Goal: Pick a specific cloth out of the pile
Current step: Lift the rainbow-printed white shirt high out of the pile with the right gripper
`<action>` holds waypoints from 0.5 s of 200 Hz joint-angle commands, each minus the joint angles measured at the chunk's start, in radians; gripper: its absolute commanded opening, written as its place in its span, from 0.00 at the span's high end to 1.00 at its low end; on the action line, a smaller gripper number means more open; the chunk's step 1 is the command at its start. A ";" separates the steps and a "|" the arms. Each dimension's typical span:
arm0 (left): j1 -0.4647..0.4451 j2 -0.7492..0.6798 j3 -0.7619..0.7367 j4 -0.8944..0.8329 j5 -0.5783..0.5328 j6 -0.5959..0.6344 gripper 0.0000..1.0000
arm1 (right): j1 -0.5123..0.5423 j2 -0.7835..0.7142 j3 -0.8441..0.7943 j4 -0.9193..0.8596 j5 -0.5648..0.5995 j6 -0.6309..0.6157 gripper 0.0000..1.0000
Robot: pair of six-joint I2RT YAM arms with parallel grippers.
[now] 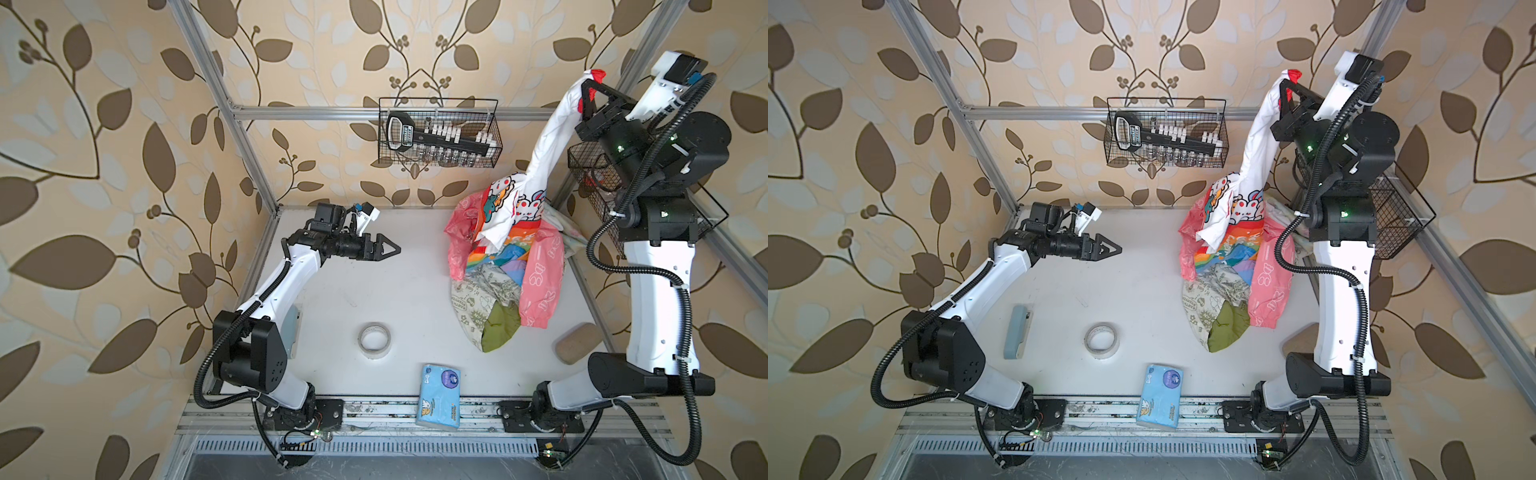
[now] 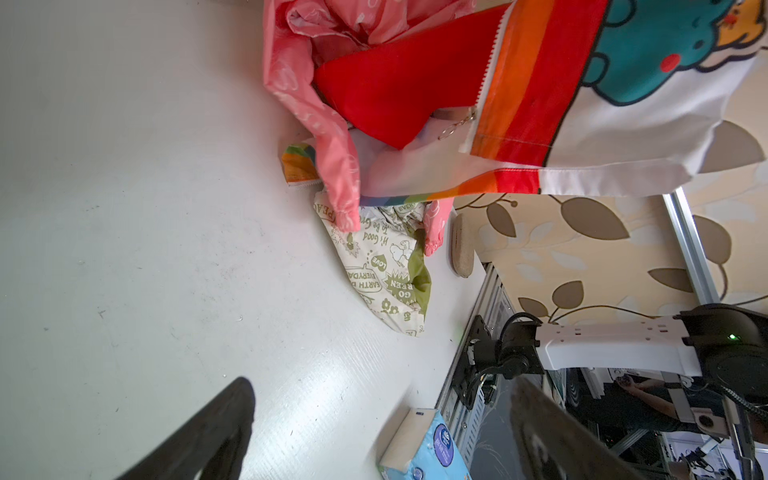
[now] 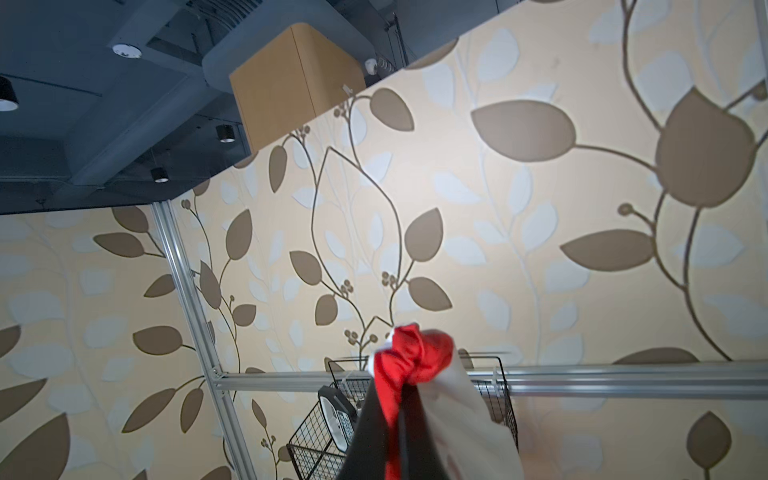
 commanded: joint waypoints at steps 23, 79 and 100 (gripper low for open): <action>-0.012 -0.032 0.002 0.021 0.002 0.002 0.05 | 0.001 0.036 0.139 0.241 -0.038 0.006 1.00; -0.012 -0.038 0.001 0.003 -0.020 0.012 0.05 | 0.014 0.106 0.221 0.482 -0.080 0.094 1.00; -0.012 -0.045 0.001 -0.008 -0.036 0.018 0.05 | 0.054 0.129 0.237 0.560 -0.086 0.103 1.00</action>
